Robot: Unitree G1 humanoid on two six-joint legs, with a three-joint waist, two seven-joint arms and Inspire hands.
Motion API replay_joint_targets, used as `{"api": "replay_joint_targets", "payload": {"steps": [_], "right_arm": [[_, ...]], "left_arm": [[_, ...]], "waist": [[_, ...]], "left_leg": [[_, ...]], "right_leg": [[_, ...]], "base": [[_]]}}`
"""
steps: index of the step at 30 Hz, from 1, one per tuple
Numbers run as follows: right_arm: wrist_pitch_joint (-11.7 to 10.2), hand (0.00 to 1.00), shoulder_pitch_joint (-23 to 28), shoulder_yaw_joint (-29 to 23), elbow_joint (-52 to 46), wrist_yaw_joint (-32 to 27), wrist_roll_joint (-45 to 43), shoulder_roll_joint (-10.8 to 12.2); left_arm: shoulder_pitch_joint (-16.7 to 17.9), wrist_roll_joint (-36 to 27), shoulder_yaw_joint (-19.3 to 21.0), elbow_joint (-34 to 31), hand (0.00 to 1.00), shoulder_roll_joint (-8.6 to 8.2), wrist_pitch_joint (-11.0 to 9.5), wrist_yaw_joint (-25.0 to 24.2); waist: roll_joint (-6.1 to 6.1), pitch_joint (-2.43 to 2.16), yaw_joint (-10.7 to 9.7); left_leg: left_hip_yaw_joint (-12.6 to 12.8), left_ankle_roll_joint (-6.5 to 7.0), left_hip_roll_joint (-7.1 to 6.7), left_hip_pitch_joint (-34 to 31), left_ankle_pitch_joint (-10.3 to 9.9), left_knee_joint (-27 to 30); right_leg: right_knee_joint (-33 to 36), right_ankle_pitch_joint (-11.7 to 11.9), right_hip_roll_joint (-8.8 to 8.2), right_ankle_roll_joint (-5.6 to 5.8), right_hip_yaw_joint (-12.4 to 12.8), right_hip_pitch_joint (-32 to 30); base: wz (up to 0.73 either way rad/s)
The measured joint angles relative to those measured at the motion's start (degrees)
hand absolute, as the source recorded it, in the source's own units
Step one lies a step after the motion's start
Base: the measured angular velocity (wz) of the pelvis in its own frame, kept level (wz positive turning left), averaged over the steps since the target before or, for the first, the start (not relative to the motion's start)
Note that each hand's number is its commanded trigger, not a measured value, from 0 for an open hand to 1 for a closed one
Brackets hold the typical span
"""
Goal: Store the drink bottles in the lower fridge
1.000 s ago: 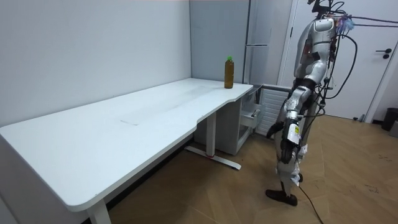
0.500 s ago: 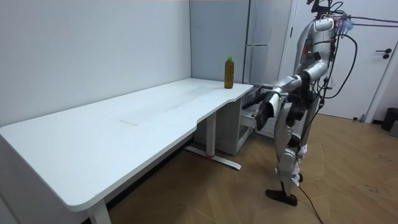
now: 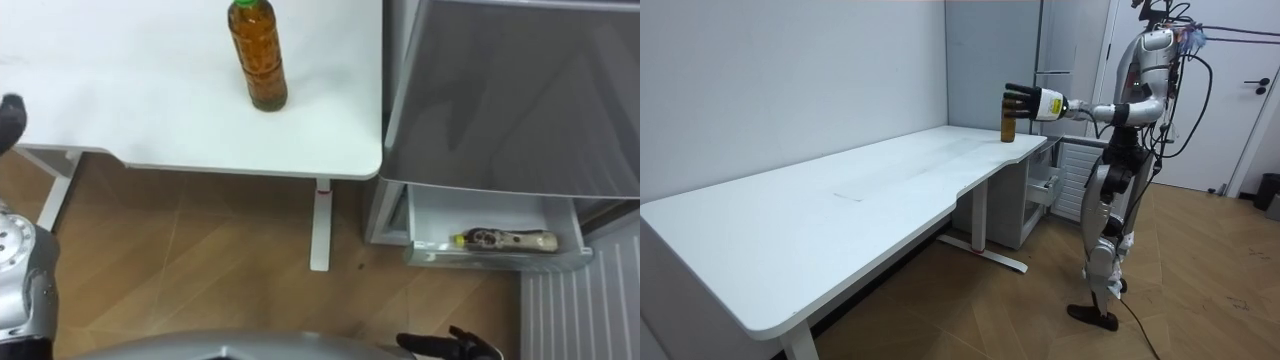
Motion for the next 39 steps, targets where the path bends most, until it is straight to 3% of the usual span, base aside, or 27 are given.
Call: {"api": "replay_joint_targets", "payload": {"steps": [7,15,23,26,31,39], "right_arm": [[-0.9,0.0,-0.9,0.1,1.0,0.6,0.5,0.0],[-0.8,0.0,-3.4,0.0,2.8,1.8,-3.6,0.1],[0.1,0.0,-3.8,-2.2,2.8,3.6,-4.5,0.0],[0.5,0.0,-3.3,-3.8,2.6,4.4,-4.5,0.0],[0.5,0.0,-3.0,-3.9,2.2,4.8,-4.5,-0.3],[1.6,0.0,-3.3,-4.0,1.7,4.6,-4.6,-0.3]], "left_arm": [[-0.6,-0.2,-3.9,-1.5,0.0,-0.11,-0.3,-7.4],[-0.7,-0.6,-8.0,-1.5,0.0,-0.03,0.0,-18.9],[-4.9,-3.4,-8.7,-1.5,0.0,0.01,3.7,-28.3],[-6.8,-7.6,-8.1,-1.5,0.0,0.04,4.4,-31.2],[-6.9,-8.5,-7.9,-1.3,0.0,1.09,5.4,-33.7],[-7.1,-9.6,-7.9,0.6,0.0,1.21,8.3,-36.0]], "waist": [[0.16,0.46,-1.0],[-0.35,0.38,-3.0],[-0.1,0.4,-4.0],[0.4,0.36,-4.2],[0.71,0.39,-4.5],[0.39,0.58,-4.8]], "left_leg": [[0.1,0.0,0.01,0.3,0.0,-0.3],[0.4,0.01,0.02,-0.1,0.0,-0.2],[0.9,0.02,0.09,0.0,0.0,-0.3],[1.4,0.01,0.15,0.4,0.0,-0.5],[2.5,0.02,0.22,1.2,0.0,-1.1],[3.0,0.03,0.24,1.1,0.0,-1.1]], "right_leg": [[0.0,0.0,0.03,0.01,0.4,-0.2],[0.1,0.0,0.07,0.01,1.2,-0.9],[0.1,0.0,0.03,0.0,1.6,-1.1],[0.1,0.0,0.07,0.0,2.2,-1.2],[0.3,0.0,0.09,0.0,3.1,-1.2],[0.5,0.0,0.1,0.01,3.8,-1.3]], "base": [[-0.01],[-0.03],[-0.03],[-0.08],[-0.11],[-0.02]]}}
